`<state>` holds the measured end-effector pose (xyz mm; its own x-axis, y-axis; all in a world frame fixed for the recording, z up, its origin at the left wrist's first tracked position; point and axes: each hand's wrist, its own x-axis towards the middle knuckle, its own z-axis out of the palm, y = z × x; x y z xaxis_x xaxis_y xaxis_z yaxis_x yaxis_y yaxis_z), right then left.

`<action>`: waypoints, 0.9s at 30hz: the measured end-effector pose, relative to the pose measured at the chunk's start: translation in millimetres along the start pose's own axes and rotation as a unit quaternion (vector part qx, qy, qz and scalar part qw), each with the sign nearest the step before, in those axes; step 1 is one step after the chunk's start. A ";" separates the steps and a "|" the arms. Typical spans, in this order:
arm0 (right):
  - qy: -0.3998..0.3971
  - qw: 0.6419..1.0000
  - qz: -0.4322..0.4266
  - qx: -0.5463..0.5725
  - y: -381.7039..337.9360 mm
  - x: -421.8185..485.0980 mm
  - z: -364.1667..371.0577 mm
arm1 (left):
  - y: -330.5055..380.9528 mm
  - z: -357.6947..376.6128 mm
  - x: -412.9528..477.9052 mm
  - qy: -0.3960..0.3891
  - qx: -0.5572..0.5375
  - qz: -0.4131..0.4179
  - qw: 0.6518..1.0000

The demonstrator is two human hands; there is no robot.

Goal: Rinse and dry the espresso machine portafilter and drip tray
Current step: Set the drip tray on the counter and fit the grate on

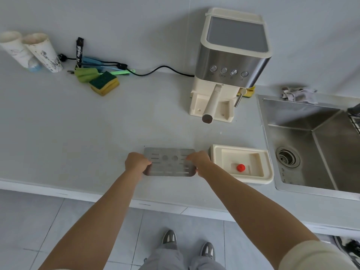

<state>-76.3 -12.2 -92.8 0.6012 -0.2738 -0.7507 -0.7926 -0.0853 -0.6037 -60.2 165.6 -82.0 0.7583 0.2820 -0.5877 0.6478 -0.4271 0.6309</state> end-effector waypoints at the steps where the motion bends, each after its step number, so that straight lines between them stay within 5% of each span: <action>1: 0.008 1.000 -0.010 -0.006 1.7 0.9 0.7 | 0.2 -1.1 -0.7 -0.004 0.003 0.007 1.000; 11: 0.101 0.982 -0.154 -0.035 9.1 -14.2 -45.4 | 18.3 18.2 -19.0 -0.025 0.105 0.097 0.989; 27: 0.169 0.978 -0.115 -0.040 61.4 -1.9 -211.8 | 69.5 146.5 -74.6 -0.104 0.254 0.206 0.939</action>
<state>-147.5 -219.8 -71.6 0.7069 -0.5385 -0.4587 -0.6545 -0.2519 -0.7129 -82.5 -11.0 -68.5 0.8723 -0.1492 -0.4657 0.1431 -0.8327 0.5349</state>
